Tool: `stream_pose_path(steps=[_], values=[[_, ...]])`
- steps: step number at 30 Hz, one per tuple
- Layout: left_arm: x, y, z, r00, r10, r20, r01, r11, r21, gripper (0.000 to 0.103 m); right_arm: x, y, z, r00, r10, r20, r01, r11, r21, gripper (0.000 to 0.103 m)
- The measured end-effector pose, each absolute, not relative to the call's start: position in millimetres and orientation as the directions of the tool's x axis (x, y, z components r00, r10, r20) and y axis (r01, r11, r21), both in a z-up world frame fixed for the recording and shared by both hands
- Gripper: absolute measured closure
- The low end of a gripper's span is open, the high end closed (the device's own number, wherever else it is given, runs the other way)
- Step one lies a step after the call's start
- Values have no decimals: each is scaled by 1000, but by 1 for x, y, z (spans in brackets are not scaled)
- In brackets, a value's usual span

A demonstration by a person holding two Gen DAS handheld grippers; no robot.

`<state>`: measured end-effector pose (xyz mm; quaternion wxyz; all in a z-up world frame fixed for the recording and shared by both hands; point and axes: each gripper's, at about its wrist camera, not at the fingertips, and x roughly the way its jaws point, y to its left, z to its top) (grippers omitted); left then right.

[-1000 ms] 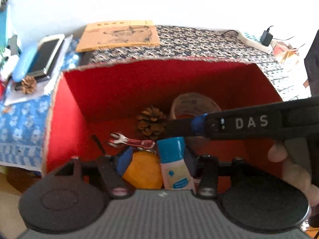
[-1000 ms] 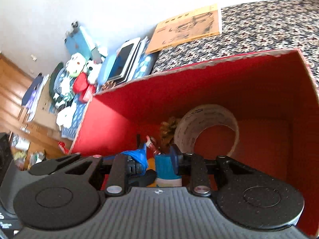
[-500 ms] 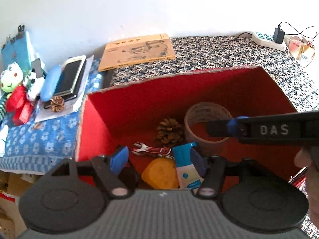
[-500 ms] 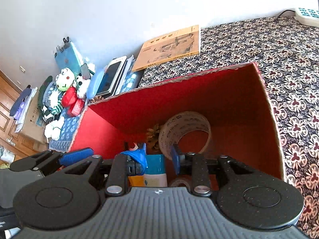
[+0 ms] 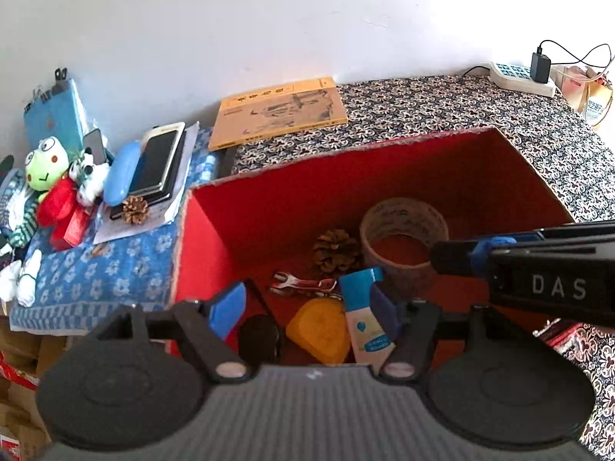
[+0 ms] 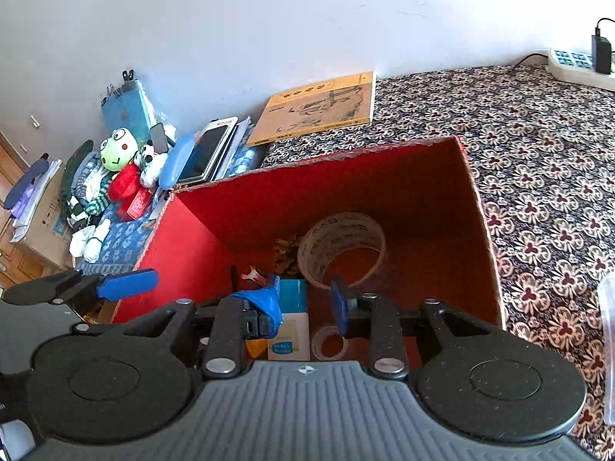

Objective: Organize rigid objects
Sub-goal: 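Lower the bottle into the box and open the right gripper, then withdraw the right gripper from the box toward the remaining items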

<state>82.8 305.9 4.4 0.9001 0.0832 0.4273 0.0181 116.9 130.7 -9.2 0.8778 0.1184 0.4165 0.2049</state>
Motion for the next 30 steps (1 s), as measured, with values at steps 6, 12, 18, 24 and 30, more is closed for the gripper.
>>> stream_pose_path(steps=[6,12,18,24,30], values=[[70,303,13,643,121,-756,33,982,185,35,106,126,-4,584,460,-669,-246,886,394,91],[59,296,23,656,124,-744,39,980,197,31,93,122,2,600,451,-661,-233,889,395,90],[48,291,30,659,115,-743,39,982,186,31,82,120,10,613,447,-652,-234,891,390,89],[42,281,32,652,130,-747,24,981,191,30,75,113,7,596,460,-658,-247,885,395,89],[34,271,32,636,151,-757,-19,983,181,30,72,103,8,563,489,-666,-296,872,390,88]])
